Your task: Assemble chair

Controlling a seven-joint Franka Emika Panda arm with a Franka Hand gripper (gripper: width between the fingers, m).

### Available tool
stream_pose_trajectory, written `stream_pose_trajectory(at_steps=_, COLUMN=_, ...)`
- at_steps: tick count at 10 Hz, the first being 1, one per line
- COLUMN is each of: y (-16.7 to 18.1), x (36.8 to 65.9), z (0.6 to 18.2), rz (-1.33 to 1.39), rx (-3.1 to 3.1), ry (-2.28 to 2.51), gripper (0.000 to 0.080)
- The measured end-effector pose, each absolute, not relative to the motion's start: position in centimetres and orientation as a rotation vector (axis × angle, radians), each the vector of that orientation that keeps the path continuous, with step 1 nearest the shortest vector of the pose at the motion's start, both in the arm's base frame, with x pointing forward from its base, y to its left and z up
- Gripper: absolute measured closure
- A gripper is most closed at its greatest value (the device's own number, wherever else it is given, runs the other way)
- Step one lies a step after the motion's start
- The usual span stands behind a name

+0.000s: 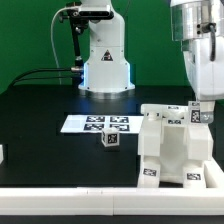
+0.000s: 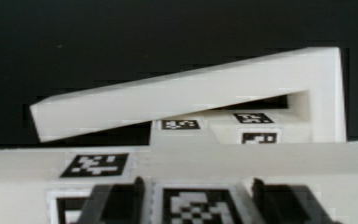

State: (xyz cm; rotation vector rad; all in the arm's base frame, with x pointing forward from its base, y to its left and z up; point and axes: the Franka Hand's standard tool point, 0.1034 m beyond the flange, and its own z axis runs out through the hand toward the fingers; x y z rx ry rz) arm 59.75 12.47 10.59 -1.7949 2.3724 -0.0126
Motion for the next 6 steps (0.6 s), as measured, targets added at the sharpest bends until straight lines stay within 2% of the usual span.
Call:
stream_pose_trajectory(at_steps=5, y=12.49, x=59.77, z=10.6, rz=-0.004, rx=-1.697, ry=2.44, gripper=0.0518)
stream_pose_trajectory(at_steps=6, y=12.5, x=59.76, z=10.57, rz=-0.004, rx=-1.699, ry=2.439, gripper=0.0338)
